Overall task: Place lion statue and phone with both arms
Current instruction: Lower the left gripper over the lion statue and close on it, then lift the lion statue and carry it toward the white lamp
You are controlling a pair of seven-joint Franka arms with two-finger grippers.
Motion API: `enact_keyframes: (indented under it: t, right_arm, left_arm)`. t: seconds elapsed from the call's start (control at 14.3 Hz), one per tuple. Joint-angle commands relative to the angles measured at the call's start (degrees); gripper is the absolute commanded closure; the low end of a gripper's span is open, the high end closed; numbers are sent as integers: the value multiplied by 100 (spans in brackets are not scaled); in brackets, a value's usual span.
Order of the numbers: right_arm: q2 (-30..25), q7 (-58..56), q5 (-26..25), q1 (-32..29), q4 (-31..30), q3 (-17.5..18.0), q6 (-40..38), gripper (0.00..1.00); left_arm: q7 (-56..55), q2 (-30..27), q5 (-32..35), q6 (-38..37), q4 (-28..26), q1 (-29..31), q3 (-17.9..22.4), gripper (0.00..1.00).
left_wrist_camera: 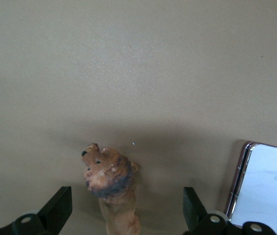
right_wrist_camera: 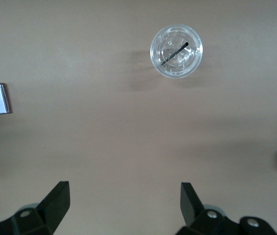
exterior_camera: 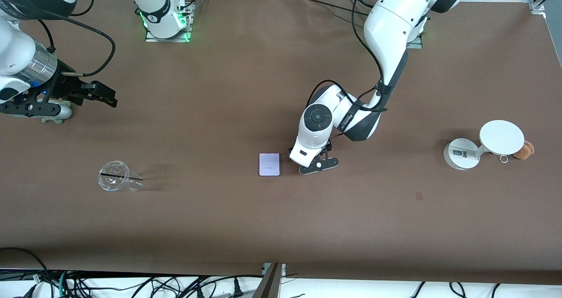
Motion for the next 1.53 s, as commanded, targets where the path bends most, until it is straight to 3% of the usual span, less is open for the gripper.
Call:
enact_keyframes:
  t: [0.0, 0.07, 0.14, 0.21, 0.49, 0.98, 1.26, 1.47]
  right_arm:
    - [-29, -71, -77, 17, -42, 1, -17, 0]
    - [-29, -71, -77, 17, -42, 1, -17, 0]
    - [-29, -71, -77, 17, -42, 1, -17, 0]
    - [-29, -71, -77, 17, -42, 1, -17, 0]
    - [-21, -71, -77, 17, -42, 10, -17, 0]
    - [23, -89, -77, 52, -42, 10, -9, 0]
    - [207, -37, -33, 156, -16, 36, 35, 0]
    - [716, 584, 55, 752, -7, 45, 648, 0]
  left_arm:
    - [-168, 48, 150, -9, 168, -85, 78, 34]
    - [-168, 13, 150, -52, 168, -85, 78, 65]
    - [-168, -5, 159, -88, 160, -76, 78, 87]
    - [-177, -57, 159, -175, 151, -67, 78, 100]
    - [278, -540, 159, -1106, 151, 344, 69, 100]
    - [2229, -831, 167, -1090, -34, 1496, 69, 100]
    - [3503, -1400, 167, -845, -936, 2251, 69, 100]
    - [4294, -1902, 167, -73, -2026, 2805, 69, 100]
